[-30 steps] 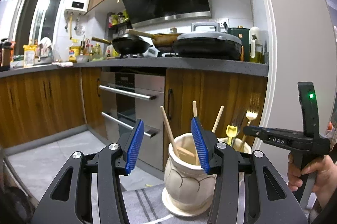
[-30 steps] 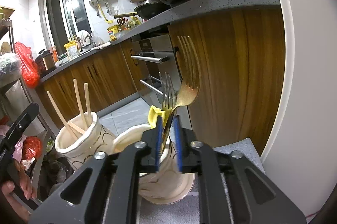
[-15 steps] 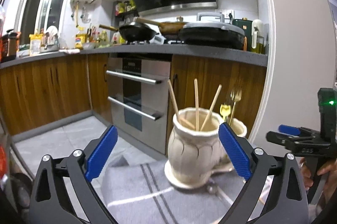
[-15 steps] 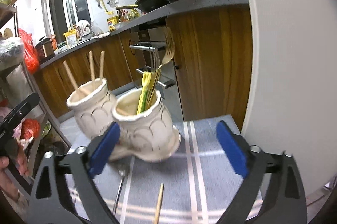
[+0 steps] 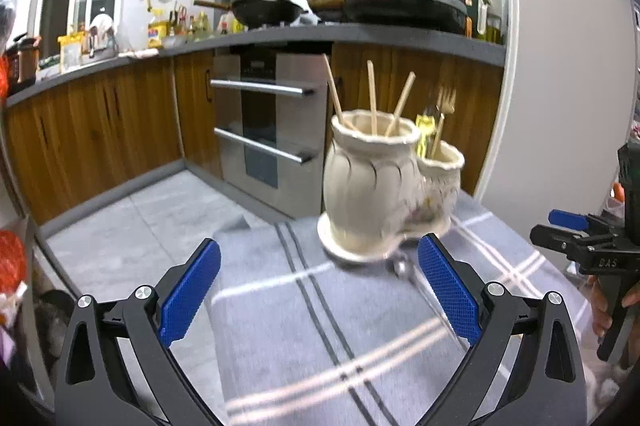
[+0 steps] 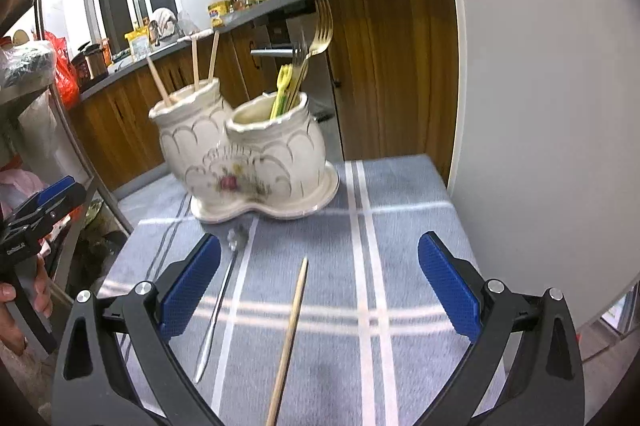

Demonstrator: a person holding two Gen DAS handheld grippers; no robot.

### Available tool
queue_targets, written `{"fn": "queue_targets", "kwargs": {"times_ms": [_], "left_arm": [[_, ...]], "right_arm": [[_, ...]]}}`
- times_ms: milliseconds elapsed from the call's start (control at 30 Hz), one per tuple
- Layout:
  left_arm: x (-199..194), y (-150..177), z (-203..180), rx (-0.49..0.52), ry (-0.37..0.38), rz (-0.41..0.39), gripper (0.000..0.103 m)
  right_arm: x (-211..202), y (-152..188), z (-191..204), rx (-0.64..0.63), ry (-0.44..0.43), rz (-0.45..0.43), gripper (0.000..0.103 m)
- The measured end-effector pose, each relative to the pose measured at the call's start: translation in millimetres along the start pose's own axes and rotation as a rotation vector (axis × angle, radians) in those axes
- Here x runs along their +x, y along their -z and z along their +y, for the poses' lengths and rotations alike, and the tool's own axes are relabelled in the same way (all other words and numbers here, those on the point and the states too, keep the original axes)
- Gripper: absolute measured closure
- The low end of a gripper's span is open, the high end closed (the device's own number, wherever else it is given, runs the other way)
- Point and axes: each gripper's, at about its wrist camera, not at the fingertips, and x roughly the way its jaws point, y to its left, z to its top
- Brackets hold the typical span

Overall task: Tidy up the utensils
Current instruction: 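Withdraw both open tools from the holder back over the cloth, then close the right tool on the silver flower-handled spoon and lift it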

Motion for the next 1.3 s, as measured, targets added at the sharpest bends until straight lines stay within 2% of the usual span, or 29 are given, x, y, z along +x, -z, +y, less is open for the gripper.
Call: {"fn": "queue_targets", "kwargs": {"times_ms": [267,667,1000,1133,1167,1200,1267,1300], "left_arm": [[-2,18,-9,0.011,0.004,0.065,0.005],[-3,25,8,-0.023,0.004,0.087,0.005],[4,32,20,-0.043,0.025,0.104,0.005],[7,35,24,-0.057,0.036,0.111,0.005],[8,36,25,-0.062,0.040,0.114,0.005],[9,37,26,-0.065,0.044,0.116,0.005],[10,38,27,-0.072,0.048,0.117,0.005],[11,39,28,-0.073,0.050,0.118,0.005]], "right_arm": [[-1,16,3,0.017,-0.009,0.055,0.005],[10,22,41,-0.060,-0.017,0.119,0.005],[56,30,83,-0.158,0.032,0.248,0.007],[74,29,93,-0.169,0.027,0.282,0.023],[78,28,94,-0.169,0.029,0.288,0.032],[81,28,94,-0.168,0.032,0.295,0.036],[90,27,94,-0.153,0.033,0.321,0.055],[94,26,94,-0.142,0.028,0.335,0.059]]}}
